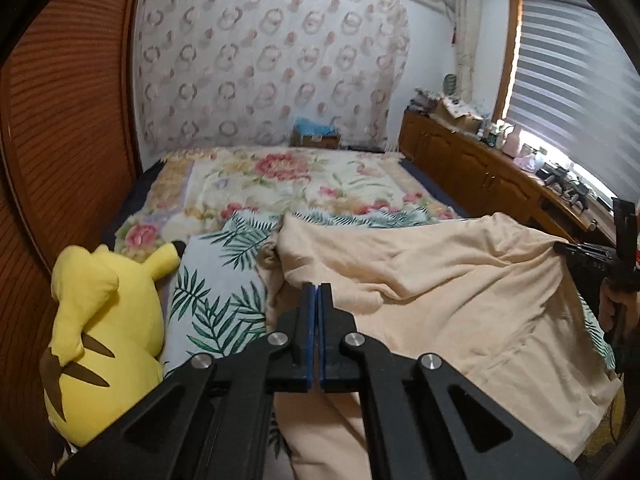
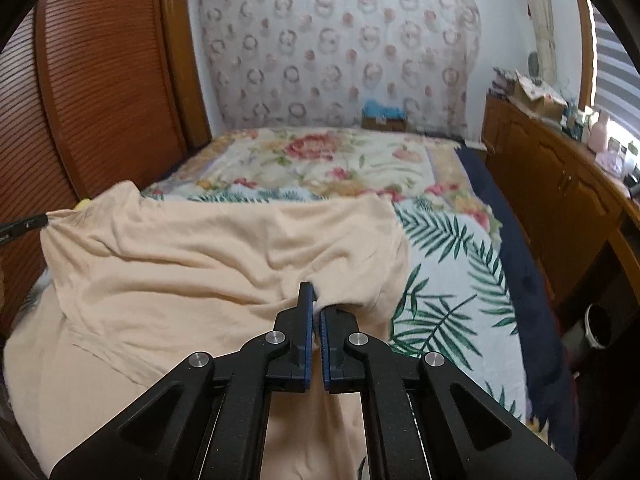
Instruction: Fold small clothes
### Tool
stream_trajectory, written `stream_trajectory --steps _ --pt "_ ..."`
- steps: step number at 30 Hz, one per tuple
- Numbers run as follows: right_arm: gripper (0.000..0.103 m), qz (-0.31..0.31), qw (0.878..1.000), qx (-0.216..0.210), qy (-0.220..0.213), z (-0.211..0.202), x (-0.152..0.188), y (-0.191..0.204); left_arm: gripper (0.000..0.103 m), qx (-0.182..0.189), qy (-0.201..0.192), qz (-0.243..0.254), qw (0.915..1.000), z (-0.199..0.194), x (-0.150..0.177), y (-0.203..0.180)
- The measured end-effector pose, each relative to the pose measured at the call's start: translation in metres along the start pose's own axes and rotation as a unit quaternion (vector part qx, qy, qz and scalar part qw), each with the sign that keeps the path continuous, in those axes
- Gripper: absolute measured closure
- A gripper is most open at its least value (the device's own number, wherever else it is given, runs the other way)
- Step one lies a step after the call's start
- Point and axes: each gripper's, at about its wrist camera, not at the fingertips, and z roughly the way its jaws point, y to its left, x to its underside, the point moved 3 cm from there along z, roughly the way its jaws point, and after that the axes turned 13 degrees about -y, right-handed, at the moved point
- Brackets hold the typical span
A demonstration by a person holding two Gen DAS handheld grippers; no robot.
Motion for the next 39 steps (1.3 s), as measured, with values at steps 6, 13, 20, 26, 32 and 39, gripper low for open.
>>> stream_trajectory --steps 6,13,20,26,32,39 --pt "0.103 -0.025 0.999 -0.015 -0.017 -0.036 -0.011 0.012 0.103 0.024 -0.035 -0.004 0.9991 -0.038 -0.007 -0.016" --pt "0.103 -0.043 0.998 -0.017 -0.036 -0.083 -0.016 0.016 0.103 0.032 -0.080 -0.012 0.9962 -0.093 -0.011 -0.019" --pt "0.103 -0.037 0.998 -0.010 -0.042 -0.098 -0.016 0.014 0.103 0.025 -0.099 -0.006 0.9947 -0.126 -0.017 -0.014" --pt "0.102 -0.032 0.999 -0.001 -0.021 -0.080 -0.004 0.015 0.103 0.019 -0.086 -0.009 0.9961 -0.122 -0.003 -0.010" --pt "0.103 -0.027 0.999 -0.031 -0.030 -0.084 0.010 0.021 0.103 0.016 -0.076 -0.021 0.9968 -0.124 0.011 -0.010" --pt "0.103 -0.015 0.996 -0.053 -0.069 -0.136 -0.007 0.029 0.103 0.020 -0.089 -0.027 0.9955 -0.153 0.007 -0.013"
